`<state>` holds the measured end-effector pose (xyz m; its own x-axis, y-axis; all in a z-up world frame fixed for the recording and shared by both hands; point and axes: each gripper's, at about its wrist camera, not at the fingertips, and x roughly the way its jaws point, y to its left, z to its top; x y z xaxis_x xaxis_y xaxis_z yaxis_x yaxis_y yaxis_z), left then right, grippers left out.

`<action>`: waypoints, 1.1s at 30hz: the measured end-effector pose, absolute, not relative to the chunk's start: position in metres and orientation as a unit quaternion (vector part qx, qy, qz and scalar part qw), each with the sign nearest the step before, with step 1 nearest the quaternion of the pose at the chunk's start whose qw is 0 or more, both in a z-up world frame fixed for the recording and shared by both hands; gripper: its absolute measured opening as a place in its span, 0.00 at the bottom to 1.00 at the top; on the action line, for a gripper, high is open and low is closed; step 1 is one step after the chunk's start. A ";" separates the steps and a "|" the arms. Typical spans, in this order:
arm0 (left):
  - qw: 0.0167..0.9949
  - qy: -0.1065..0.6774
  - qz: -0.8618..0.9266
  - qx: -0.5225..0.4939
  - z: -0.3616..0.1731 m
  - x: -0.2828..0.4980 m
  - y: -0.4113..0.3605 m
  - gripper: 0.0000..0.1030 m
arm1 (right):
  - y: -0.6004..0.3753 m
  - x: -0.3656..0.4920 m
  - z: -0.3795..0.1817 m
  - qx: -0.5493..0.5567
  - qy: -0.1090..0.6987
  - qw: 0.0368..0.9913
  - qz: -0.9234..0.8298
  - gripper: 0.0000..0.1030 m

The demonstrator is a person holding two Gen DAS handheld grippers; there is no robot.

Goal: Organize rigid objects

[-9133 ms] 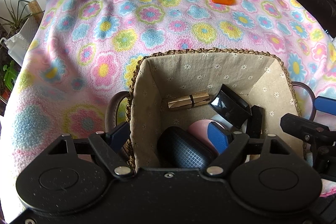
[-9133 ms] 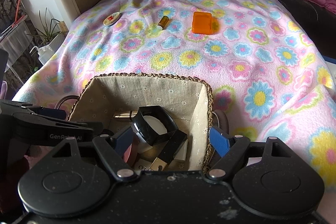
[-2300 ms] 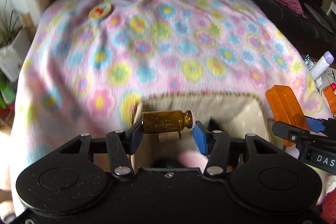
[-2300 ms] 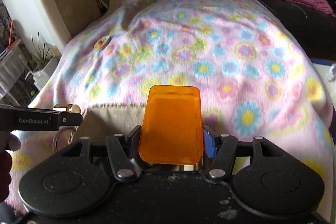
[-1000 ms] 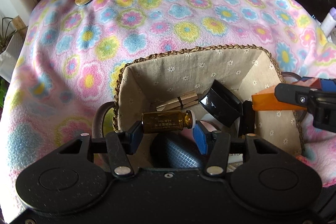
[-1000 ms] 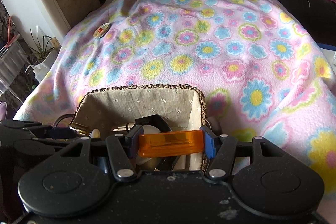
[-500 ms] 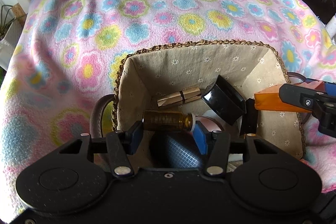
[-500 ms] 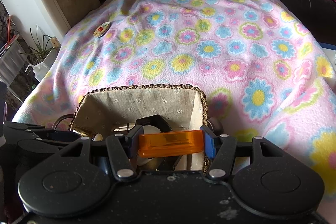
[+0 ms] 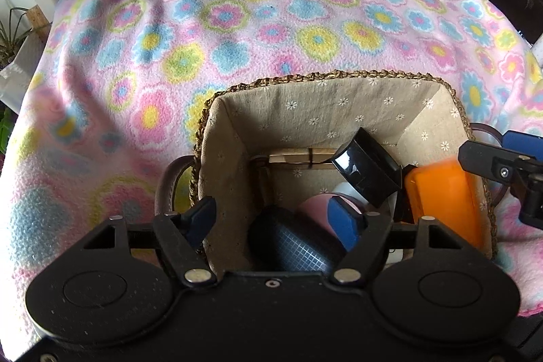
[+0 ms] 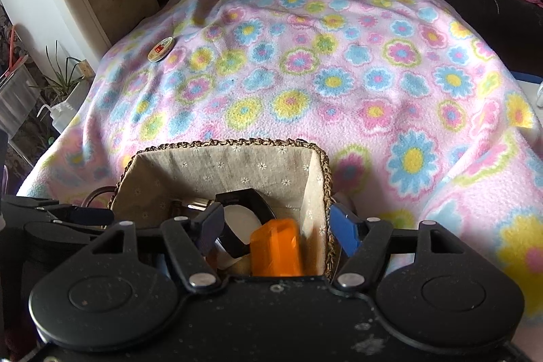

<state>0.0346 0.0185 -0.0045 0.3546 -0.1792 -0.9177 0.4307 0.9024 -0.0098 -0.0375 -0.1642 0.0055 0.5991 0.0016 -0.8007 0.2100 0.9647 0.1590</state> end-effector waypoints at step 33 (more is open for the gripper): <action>0.815 0.535 -0.184 0.124 -0.004 0.034 0.017 0.69 | -0.167 -0.038 0.005 0.125 0.444 0.885 -0.064 0.72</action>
